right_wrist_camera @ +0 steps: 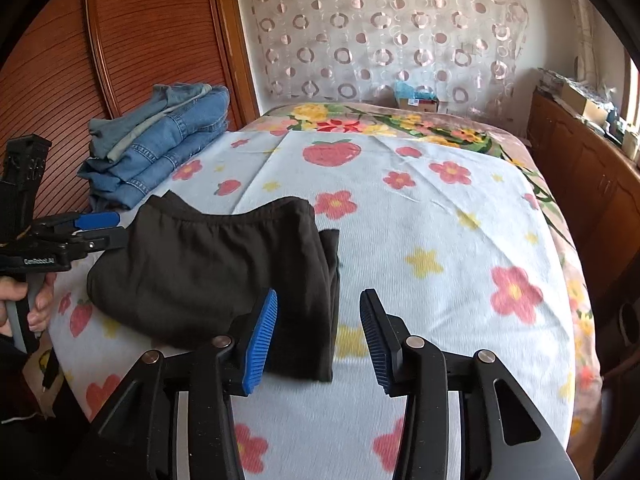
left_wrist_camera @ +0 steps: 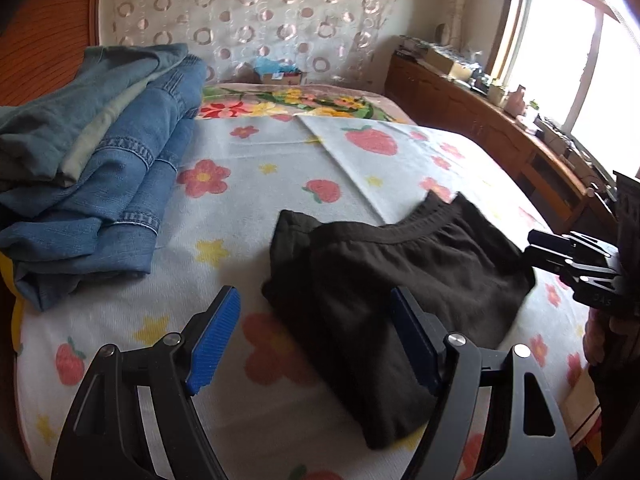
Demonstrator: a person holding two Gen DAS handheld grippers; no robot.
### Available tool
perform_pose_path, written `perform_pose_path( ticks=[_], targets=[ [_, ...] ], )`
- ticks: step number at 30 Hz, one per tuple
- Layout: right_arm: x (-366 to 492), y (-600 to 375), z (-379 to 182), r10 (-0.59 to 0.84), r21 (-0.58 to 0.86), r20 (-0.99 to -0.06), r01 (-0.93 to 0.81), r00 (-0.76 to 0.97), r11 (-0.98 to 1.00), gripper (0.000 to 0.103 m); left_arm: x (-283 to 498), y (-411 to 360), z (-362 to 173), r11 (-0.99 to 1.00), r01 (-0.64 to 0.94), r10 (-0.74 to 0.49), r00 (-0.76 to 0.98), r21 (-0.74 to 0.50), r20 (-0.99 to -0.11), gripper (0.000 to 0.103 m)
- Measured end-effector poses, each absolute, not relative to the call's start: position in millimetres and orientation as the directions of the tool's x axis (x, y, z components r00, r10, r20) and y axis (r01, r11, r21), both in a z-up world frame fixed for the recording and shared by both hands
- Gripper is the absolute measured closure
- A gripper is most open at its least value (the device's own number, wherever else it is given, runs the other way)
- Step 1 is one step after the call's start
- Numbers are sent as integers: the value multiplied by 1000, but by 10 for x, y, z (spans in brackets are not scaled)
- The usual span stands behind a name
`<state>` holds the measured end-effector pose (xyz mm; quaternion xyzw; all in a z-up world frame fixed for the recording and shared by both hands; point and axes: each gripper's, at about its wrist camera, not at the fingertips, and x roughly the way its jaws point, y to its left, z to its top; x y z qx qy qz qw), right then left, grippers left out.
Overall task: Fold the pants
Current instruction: 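Grasp the folded shorts with the left tool while the right tool grasps them too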
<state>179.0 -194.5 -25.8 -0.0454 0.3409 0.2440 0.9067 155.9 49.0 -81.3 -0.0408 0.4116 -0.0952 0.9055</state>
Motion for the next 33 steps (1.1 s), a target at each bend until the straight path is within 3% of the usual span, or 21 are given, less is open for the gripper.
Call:
perform_pose_path(
  ticks=[18,33],
  targets=[
    [2309,-1694,-402,369,71,-710,-461,599,885,58,1743,427,-1048,987,128,-158,614,-100,-773,24],
    [2344,-1524,-463,358,10,-715,-503,600,864,34,1743,386,-1058,989,133,-139,612,-72,-779,22]
  ],
)
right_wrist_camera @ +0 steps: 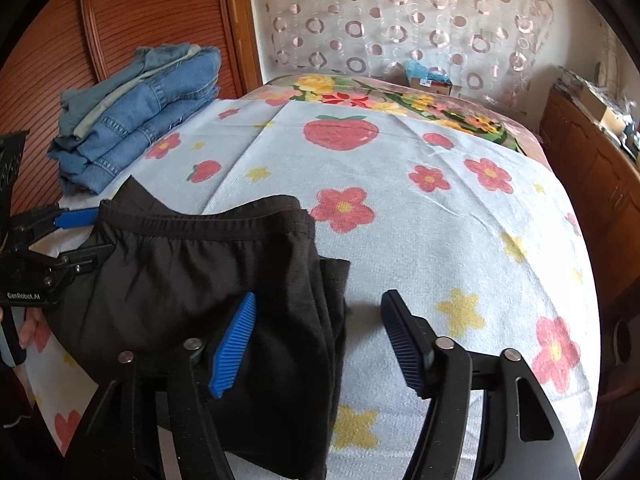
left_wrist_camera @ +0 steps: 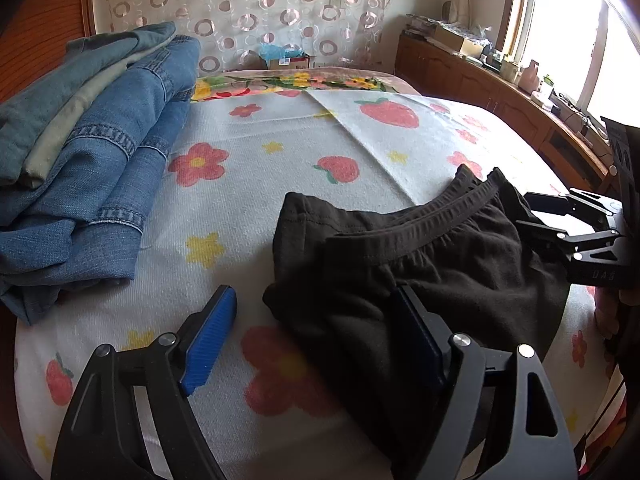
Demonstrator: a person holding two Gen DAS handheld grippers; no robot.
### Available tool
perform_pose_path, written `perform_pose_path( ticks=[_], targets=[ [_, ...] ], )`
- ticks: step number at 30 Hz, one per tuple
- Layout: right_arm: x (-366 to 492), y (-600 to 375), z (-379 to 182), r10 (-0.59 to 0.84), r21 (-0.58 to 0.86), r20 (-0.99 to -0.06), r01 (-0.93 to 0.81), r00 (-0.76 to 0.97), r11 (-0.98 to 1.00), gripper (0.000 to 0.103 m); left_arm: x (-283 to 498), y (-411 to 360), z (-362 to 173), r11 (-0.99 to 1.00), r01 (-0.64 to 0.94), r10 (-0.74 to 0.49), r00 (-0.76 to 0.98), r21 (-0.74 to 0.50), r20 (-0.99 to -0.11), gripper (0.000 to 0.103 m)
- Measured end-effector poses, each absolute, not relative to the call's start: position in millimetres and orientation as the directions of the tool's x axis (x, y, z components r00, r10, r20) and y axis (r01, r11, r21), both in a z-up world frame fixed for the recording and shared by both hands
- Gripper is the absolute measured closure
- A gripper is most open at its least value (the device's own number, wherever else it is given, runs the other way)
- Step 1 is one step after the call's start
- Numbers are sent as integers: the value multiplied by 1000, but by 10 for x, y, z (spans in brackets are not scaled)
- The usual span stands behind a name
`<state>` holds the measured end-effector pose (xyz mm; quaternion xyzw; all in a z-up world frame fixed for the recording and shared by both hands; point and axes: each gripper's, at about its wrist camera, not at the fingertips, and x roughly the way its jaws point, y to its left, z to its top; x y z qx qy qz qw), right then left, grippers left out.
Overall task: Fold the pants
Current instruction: 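Grasp the folded shorts with the left tool while the right tool grasps them too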
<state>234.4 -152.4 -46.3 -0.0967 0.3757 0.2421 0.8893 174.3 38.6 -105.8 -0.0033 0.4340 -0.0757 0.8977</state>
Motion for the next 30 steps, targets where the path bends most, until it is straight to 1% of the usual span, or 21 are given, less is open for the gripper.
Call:
perform_pose_path(
  ticks=[6,7,8,9,11,13,15,17,19,20,21,24,25,26,27,29,30],
  targets=[
    [2363,-1548,-455,358,10,-715,-502,601,865,34,1760,394,-1064,989,132,-139,611,-72,-779,22],
    [2362,-1546,-449,355,10,-716,-500,601,866,35,1770,413,-1057,988,134,-147,605,-82,-782,22],
    [2358,-1547,-443,358,13,-716,-502,599,865,37,1779,439,-1054,986,134,-161,601,-100,-783,22],
    [2361,-1547,-436,366,20,-717,-507,593,862,43,1787,459,-1047,984,135,-173,598,-114,-783,22],
    [2354,-1546,-428,369,27,-718,-506,590,862,46,1821,508,-1027,979,139,-203,579,-150,-790,22],
    [2351,-1540,-421,381,39,-716,-511,585,859,56,1842,546,-994,972,149,-233,579,-180,-781,22],
    [2375,-1534,-414,391,57,-719,-512,575,857,60,1873,578,-964,973,147,-229,590,-176,-774,24],
    [2410,-1522,-405,394,68,-726,-511,564,857,64,1923,600,-967,970,148,-242,576,-191,-781,32],
    [2440,-1509,-399,395,71,-734,-516,553,854,69,1963,608,-974,962,159,-273,562,-221,-781,35],
    [2453,-1512,-398,397,74,-737,-519,547,852,70,1989,608,-983,960,165,-280,556,-226,-783,40],
    [2466,-1517,-395,399,78,-739,-520,543,851,72,2002,603,-990,958,170,-286,552,-230,-783,41],
    [2500,-1542,-386,414,100,-743,-524,526,846,79,2003,580,-993,950,190,-311,546,-246,-778,53],
    [2503,-1549,-388,417,103,-743,-525,524,845,83,1996,570,-994,947,198,-321,544,-253,-776,59],
    [2507,-1548,-386,421,108,-743,-527,521,843,85,1985,559,-994,944,207,-330,543,-257,-772,65],
    [2504,-1550,-386,427,112,-744,-533,515,839,89,1969,546,-985,941,217,-339,544,-261,-767,69],
    [2495,-1554,-369,431,115,-743,-537,512,836,92,1942,526,-953,936,230,-350,549,-266,-759,79],
    [2480,-1559,-361,434,115,-742,-540,511,833,93,1929,518,-932,936,234,-351,554,-263,-755,81]
  ],
)
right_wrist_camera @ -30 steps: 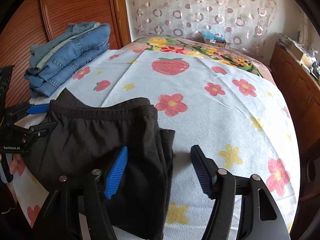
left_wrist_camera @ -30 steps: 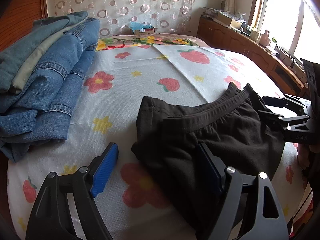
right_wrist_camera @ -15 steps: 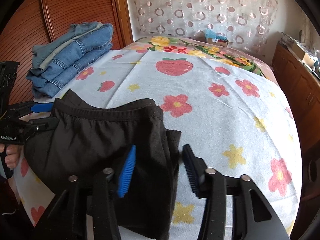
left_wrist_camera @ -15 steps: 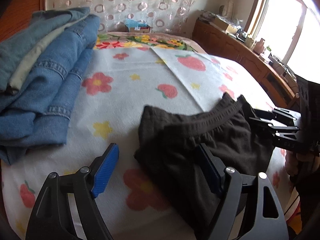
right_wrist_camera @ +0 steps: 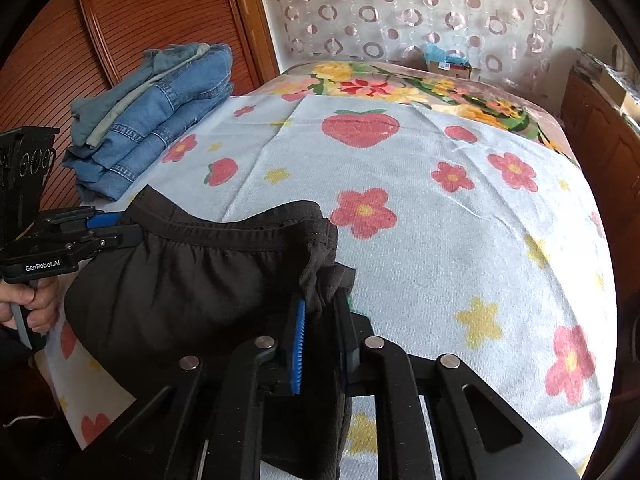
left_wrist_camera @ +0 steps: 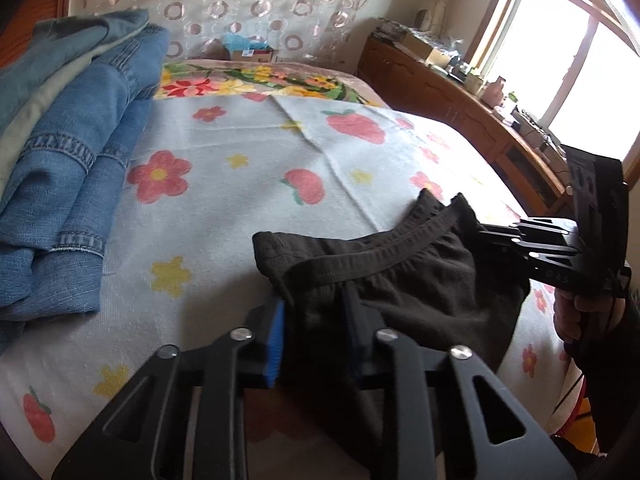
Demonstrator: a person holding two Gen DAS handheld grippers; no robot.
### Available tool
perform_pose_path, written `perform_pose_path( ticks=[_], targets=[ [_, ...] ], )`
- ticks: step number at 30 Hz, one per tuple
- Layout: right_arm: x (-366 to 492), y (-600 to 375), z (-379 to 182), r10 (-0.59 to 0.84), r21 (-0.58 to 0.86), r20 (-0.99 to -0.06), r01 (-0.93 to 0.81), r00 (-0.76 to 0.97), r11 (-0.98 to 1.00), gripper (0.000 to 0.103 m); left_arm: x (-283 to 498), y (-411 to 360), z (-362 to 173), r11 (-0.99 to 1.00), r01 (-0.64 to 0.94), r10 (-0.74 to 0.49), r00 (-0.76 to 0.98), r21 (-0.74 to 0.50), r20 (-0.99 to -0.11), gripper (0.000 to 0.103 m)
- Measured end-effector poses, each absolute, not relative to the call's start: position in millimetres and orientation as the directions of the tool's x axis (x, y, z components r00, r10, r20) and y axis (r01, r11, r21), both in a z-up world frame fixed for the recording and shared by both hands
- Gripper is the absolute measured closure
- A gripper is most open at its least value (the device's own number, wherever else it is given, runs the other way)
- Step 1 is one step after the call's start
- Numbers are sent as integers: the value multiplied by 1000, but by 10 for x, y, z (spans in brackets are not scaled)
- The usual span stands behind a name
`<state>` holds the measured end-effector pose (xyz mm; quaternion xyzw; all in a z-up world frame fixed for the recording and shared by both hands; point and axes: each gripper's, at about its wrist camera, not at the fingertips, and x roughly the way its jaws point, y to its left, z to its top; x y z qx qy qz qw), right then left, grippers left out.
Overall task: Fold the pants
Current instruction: 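Grasp the folded shorts with the left tool while the right tool grasps them too, then lift the folded shorts with both tools and carry them to the jeans stack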
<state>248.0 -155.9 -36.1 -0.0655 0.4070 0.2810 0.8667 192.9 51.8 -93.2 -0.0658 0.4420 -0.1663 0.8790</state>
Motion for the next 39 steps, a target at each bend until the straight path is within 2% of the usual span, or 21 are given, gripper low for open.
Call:
perform_pose_path(
  ticks=[2,11,25,39],
  targets=[
    [2447,-1579,-325,442,119,-732,-542,518,832,94,1871,492,-852,936,246,-349,573,-251,-741,86],
    [2190,-1625,-62,474,108,-668,-555,574,825,94,1780,439,-565,930,276,-364,622,-241,-693,91],
    [2003,-1558,351,475,3,-567,-574,673,819,95,1865,395,-88,944,297,-318,719,-140,-617,92],
    [2100,-1406,416,500,-44,-503,-599,705,799,95,1972,673,97,960,250,-275,776,-124,-567,92]
  ],
)
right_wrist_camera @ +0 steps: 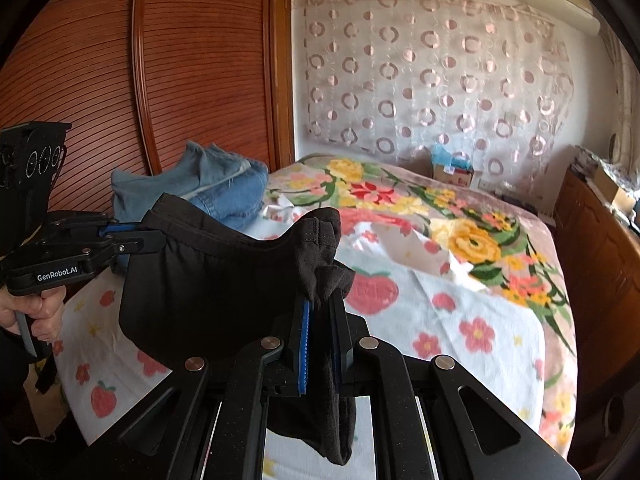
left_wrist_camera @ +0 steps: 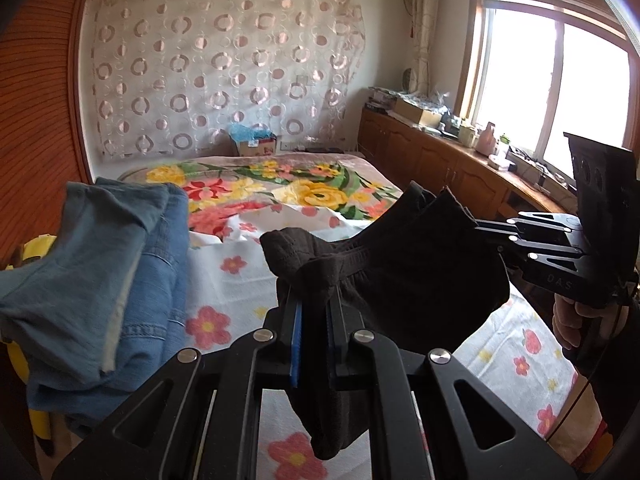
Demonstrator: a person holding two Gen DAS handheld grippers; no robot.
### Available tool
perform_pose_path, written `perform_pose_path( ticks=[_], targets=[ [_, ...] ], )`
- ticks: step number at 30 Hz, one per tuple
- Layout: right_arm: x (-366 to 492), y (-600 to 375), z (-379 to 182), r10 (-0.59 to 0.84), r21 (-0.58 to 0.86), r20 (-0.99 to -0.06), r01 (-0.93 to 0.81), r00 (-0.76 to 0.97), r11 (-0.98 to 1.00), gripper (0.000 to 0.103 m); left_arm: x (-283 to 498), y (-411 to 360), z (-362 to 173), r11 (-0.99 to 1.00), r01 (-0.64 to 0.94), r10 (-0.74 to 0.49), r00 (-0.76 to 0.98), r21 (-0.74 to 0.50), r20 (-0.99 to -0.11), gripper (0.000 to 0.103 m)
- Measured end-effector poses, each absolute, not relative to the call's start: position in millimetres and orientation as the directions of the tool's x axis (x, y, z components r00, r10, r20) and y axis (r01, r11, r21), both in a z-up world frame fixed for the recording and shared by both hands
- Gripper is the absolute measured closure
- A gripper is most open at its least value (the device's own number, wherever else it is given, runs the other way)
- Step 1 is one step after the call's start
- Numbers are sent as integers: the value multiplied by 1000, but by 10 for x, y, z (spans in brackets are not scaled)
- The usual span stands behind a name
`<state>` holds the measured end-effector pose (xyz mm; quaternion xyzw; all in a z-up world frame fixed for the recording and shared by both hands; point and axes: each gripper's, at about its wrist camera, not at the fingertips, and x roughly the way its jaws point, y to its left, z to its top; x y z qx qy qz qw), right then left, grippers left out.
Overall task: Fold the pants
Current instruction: 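Lift the folded shorts with both tools and carry them to the jeans stack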
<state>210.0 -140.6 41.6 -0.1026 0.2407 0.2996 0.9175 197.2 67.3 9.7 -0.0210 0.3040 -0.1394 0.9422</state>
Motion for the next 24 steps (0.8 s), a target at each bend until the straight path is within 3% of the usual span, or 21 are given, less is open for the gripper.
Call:
perform_pose_path(
  ticks=[24],
  targets=[
    [2535,-1116,698,632,-87,-349,-696,692,713,95,1839,1295,741,991,121,-137,887,-65,-441,93]
  ],
)
